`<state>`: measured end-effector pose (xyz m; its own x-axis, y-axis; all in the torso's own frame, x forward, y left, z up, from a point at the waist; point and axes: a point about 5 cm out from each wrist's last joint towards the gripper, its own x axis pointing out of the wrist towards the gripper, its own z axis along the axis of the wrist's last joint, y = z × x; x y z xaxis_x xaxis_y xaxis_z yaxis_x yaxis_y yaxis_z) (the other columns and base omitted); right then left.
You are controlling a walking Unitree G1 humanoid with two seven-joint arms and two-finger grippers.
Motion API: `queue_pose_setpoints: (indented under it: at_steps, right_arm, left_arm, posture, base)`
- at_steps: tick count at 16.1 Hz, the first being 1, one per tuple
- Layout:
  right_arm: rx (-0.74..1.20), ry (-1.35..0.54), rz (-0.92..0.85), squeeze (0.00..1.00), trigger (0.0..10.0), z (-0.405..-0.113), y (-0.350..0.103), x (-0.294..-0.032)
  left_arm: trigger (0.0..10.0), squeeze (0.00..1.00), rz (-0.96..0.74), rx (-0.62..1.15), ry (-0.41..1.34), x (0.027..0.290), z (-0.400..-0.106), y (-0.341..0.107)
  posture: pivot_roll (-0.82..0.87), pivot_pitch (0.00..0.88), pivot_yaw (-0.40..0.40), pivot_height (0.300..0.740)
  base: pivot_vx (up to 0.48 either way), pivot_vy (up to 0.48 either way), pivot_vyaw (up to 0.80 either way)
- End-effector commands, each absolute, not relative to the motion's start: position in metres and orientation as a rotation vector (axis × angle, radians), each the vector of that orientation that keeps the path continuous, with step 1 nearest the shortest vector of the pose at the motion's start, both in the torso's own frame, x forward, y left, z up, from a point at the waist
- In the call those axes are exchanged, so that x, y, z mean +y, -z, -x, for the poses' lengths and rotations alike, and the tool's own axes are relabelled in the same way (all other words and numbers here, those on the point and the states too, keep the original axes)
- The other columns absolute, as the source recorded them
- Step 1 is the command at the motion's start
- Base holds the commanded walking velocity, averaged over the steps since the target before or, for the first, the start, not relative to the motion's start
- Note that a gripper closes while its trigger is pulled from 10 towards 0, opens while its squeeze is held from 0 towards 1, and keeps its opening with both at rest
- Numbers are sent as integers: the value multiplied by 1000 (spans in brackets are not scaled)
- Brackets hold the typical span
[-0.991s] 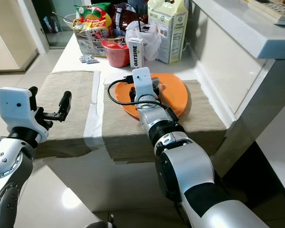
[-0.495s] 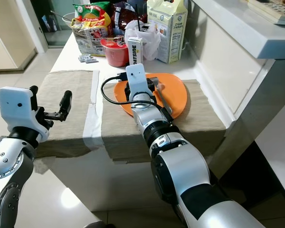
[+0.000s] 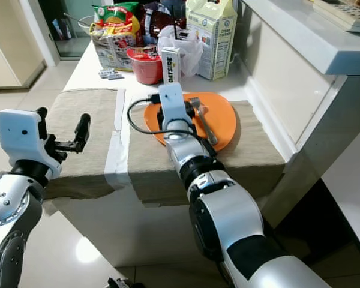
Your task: Setting the table
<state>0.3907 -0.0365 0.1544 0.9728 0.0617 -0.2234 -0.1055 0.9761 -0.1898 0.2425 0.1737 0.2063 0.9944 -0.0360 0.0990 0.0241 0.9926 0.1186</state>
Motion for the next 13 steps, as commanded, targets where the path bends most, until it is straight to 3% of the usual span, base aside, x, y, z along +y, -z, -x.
queue_pose_setpoints:
  at_steps: [1,9,10,11,13]
  right_arm:
    - [256,-71,181,0,10000,-390,-149,-40]
    - [335,-66,186,0,10000,-385,-133,-45]
    - [343,-67,182,51,10000,-384,-131,-45]
    - [349,-68,171,1000,10000,-383,-130,-45]
    - [359,-71,162,1000,10000,-383,-128,-45]
  left_arm:
    - [10000,0,-135,-105,34,173,-243,-206]
    - [10000,0,-141,-105,37,174,-243,-207]
    - [10000,0,-142,-105,38,174,-243,-207]
    - [10000,0,-142,-104,38,174,-243,-207]
    - [10000,0,-143,-104,39,174,-244,-207]
  posture:
    - [5,0,37,740]
    - [7,0,41,740]
    - [7,0,41,740]
    - [7,0,41,740]
    - [7,0,41,740]
  base:
    - [0,0,0]
    - [0,0,0]
    - [0,0,0]
    - [0,0,0]
    - [0,0,0]
